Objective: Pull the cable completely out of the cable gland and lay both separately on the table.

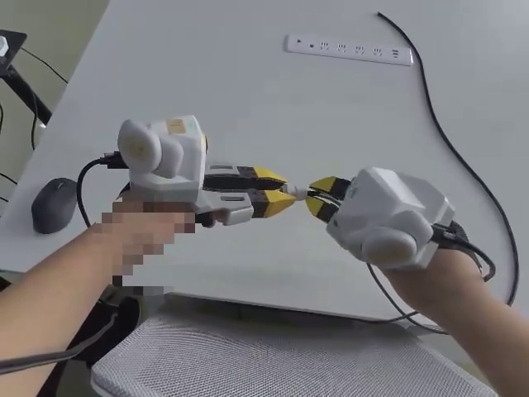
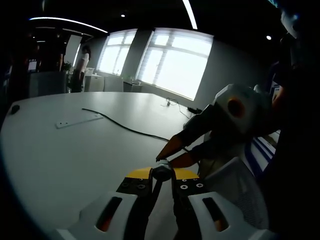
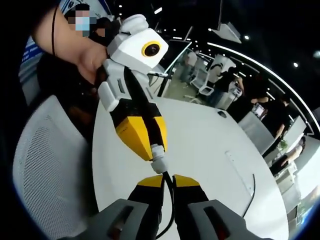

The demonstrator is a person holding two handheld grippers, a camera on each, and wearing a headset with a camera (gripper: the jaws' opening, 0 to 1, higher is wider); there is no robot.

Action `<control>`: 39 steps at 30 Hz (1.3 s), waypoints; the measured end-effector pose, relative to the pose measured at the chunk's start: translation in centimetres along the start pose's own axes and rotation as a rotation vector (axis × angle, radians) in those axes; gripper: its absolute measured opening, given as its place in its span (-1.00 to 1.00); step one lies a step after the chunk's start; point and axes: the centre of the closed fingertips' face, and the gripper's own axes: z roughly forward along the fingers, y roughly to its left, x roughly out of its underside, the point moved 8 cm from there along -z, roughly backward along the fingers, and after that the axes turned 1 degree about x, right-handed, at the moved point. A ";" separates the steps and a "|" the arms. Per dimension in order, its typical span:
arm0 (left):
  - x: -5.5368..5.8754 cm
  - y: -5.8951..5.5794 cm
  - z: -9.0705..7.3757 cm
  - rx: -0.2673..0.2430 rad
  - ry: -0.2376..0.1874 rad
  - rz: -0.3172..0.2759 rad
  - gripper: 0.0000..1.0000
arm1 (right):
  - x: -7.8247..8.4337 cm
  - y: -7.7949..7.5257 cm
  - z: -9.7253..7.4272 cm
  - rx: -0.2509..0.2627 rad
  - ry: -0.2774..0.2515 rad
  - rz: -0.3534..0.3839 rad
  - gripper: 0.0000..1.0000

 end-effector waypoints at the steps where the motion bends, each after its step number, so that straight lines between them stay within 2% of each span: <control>1: 0.0 0.0 0.0 0.000 0.000 0.000 -0.70 | 0.1 -0.1 0.0 0.002 0.000 0.005 -0.98; 8: 0.1 0.1 0.0 0.002 0.003 0.006 -0.70 | 1.2 -0.6 -0.2 0.009 0.016 0.085 -0.98; 10: 0.1 0.1 0.0 0.000 0.006 0.011 -0.70 | 1.8 -0.6 -0.2 0.002 0.024 0.176 -0.98; 11: 0.1 0.1 0.0 0.000 0.007 0.013 -0.70 | 2.0 -0.7 -0.2 -0.001 0.019 0.253 -0.98; 13: 0.0 0.1 0.0 -0.001 0.008 0.018 -0.70 | 2.8 -1.1 -0.2 0.006 0.025 0.319 -0.98; 20: 0.1 0.2 -0.3 -0.003 0.010 0.022 -0.70 | 4.4 -1.4 -0.1 0.014 0.048 0.410 -0.98; 24: 0.1 0.1 -0.4 -0.005 0.007 0.024 -0.70 | 5.5 -1.5 -0.1 0.017 0.065 0.541 -0.98; 30: 0.1 0.0 -0.6 -0.007 0.006 0.025 -0.70 | 6.7 -1.4 0.2 0.013 0.101 0.645 -0.98; 34: 0.1 0.0 -0.8 -0.012 0.002 0.021 -0.70 | 8.0 -1.2 0.4 0.010 0.139 0.809 -0.98; 37: 0.3 0.1 -0.8 -0.015 0.002 0.021 -0.70 | 8.7 -1.1 0.5 0.002 0.157 0.899 -0.97; 38: 0.3 0.1 -0.9 -0.015 0.002 0.018 -0.70 | 8.9 -1.2 0.5 0.005 0.156 0.898 -0.97; 39: 0.3 0.0 -0.9 -0.016 0.002 0.018 -0.70 | 9.1 -0.9 0.6 -0.004 0.170 0.965 -0.97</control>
